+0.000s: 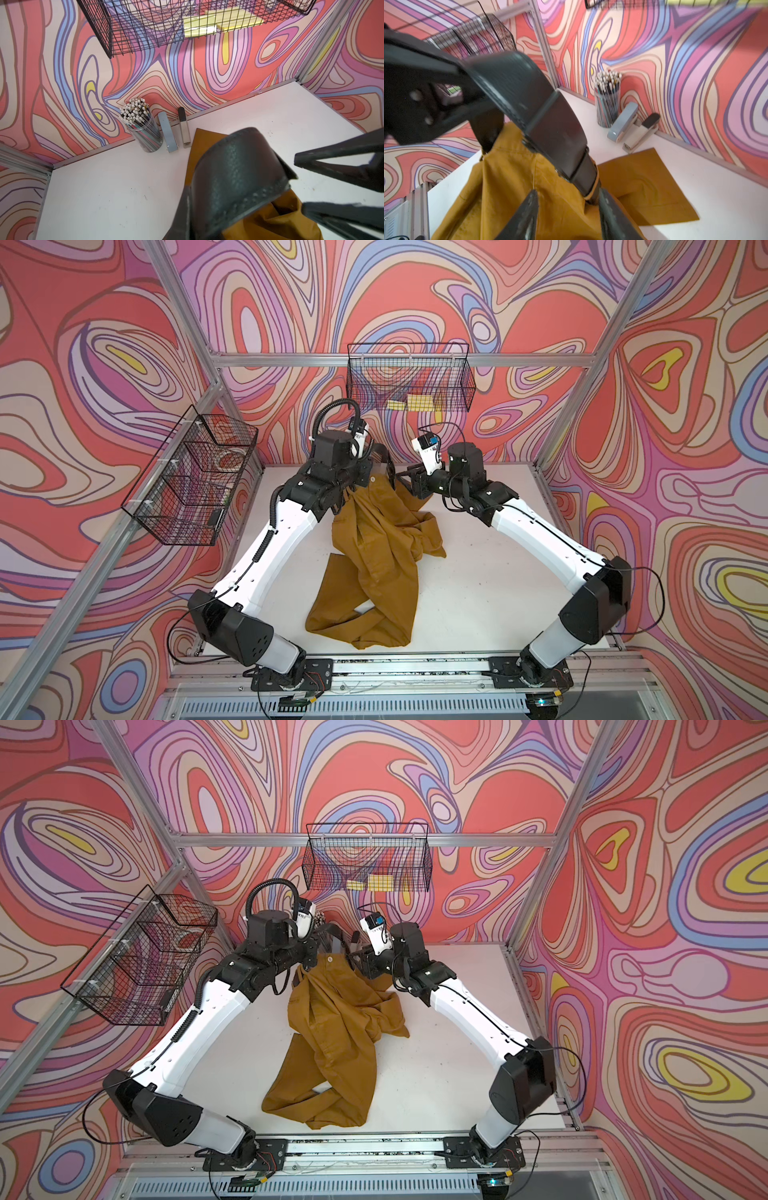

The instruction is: Remove the belt from the trousers

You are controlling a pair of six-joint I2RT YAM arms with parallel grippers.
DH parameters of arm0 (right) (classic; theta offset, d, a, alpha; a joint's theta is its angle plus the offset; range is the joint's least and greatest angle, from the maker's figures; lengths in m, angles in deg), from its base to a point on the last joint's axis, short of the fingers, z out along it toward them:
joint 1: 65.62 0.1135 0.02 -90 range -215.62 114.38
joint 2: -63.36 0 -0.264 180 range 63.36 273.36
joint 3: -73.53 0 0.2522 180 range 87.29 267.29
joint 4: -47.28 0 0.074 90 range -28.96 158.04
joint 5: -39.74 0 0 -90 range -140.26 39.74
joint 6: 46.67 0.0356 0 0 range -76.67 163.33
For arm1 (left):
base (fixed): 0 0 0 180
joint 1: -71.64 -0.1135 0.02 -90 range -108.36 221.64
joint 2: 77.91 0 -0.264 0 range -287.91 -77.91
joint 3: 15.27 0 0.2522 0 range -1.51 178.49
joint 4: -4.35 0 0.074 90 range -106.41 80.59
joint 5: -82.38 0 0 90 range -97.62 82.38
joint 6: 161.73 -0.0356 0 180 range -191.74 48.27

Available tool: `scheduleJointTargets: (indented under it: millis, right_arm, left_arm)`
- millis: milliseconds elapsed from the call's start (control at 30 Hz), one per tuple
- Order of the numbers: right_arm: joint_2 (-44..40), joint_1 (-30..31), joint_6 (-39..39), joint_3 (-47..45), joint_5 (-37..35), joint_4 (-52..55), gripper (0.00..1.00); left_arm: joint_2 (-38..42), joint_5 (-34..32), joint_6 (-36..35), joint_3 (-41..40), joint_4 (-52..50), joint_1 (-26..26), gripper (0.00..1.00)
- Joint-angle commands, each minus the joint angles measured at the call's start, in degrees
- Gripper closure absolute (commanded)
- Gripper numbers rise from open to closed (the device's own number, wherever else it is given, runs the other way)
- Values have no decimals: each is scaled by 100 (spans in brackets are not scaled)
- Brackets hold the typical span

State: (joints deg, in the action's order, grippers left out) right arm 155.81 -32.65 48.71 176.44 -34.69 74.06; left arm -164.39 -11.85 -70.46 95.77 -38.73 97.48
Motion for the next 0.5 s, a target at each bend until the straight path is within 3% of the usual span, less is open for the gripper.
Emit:
scheduleJointTargets:
  millis: [0, 467]
  right_arm:
    - [-90, 232, 43, 144, -698, -375, 51]
    - [713, 600, -453, 1334, -1219, 102, 52]
  left_arm:
    - [8, -253, 395, 499, -163, 57, 100]
    - [-149, -297, 672, 923, -704, 87, 100]
